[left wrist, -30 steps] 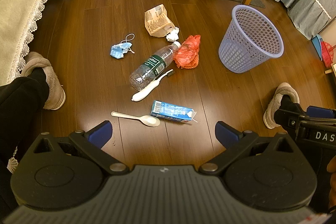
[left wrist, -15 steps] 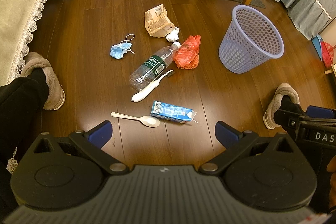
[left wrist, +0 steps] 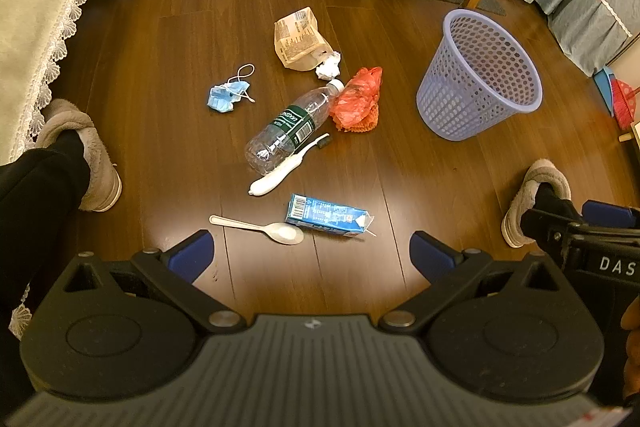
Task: Collect trash
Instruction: 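Move the right tool toward the lavender wastebasket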
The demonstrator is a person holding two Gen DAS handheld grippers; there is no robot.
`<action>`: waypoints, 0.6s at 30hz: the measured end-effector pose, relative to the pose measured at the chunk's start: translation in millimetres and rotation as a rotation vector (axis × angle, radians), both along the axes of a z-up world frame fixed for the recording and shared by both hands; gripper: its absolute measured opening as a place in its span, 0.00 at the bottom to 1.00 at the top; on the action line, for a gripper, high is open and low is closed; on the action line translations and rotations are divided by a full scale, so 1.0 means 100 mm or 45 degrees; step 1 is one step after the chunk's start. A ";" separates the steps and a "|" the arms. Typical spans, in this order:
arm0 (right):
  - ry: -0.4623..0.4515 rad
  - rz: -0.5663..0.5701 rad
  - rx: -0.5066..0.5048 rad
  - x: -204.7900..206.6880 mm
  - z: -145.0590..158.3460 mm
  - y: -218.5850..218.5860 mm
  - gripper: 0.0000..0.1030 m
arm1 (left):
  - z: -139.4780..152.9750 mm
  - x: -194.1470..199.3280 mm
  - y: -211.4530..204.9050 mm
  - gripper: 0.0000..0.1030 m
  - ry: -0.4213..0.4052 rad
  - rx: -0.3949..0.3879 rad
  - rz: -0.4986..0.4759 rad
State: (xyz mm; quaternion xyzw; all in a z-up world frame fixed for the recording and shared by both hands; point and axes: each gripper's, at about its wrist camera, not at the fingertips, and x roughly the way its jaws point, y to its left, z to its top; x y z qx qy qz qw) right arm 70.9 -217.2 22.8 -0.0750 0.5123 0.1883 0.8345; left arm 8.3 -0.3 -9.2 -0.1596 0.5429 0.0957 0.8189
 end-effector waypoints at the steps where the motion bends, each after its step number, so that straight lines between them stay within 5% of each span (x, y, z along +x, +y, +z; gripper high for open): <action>1: -0.007 0.001 0.000 0.01 0.00 0.00 0.88 | 0.00 0.01 0.02 0.99 -0.001 -0.003 0.000; 18: -0.138 0.131 -0.098 0.31 -0.06 -0.03 0.82 | -0.08 0.35 0.00 0.99 -0.037 0.046 -0.087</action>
